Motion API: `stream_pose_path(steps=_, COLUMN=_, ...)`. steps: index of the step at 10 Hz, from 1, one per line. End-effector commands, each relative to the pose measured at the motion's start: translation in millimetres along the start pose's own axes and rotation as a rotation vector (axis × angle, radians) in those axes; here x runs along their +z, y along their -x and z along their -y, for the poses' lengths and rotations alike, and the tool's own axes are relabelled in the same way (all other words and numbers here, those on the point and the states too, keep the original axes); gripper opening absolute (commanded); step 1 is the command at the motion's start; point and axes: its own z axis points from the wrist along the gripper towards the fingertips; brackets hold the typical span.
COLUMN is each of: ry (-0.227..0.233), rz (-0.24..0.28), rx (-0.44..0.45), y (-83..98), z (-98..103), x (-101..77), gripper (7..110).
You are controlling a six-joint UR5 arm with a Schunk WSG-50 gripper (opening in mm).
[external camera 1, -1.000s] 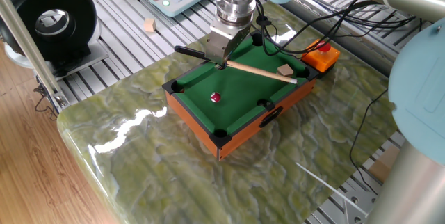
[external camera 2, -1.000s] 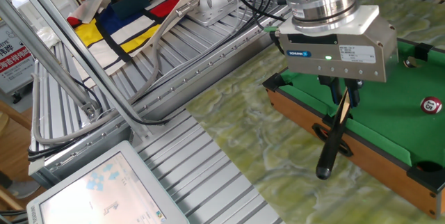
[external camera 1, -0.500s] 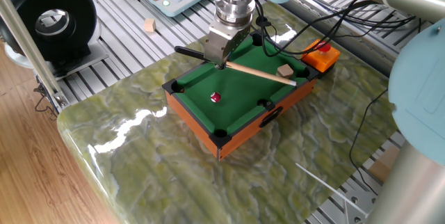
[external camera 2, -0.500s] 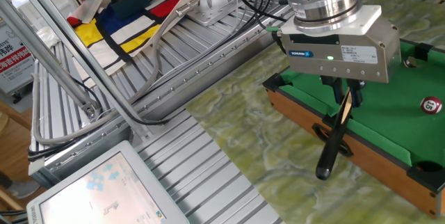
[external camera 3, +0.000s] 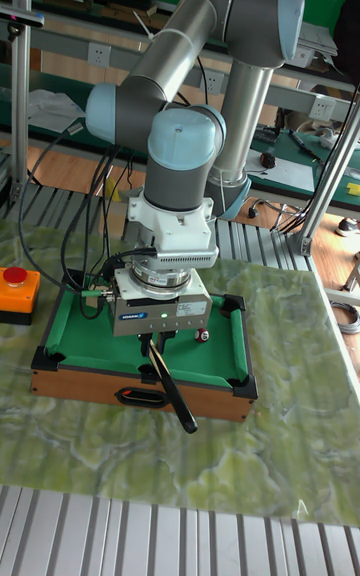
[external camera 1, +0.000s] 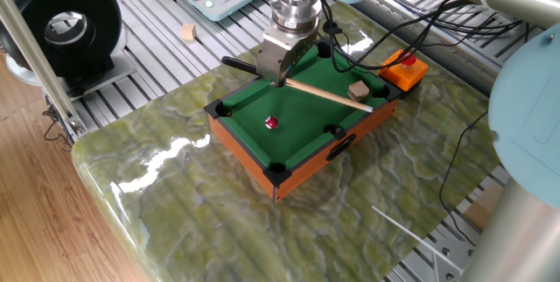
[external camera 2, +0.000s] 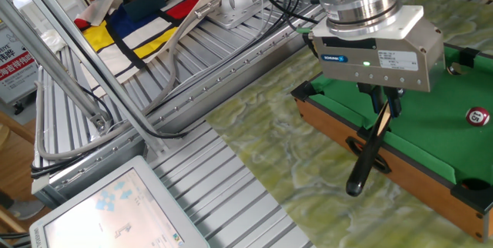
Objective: Hit the pool ball
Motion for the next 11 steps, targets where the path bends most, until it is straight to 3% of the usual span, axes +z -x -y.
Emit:
stream_pose_path(steps=1, ry=0.009, rz=0.009, rx=0.02, y=2.5, z=-2.8, x=-1.2, gripper=7)
stream_pose_path(steps=9, ry=0.039, rz=0.011, rx=0.047, y=3.1, z=-10.0, x=-1.3, gripper=7)
stream_pose_path(steps=11, ry=0.019, rz=0.01, rx=0.046, y=2.8, z=-4.9, x=-1.3, gripper=7)
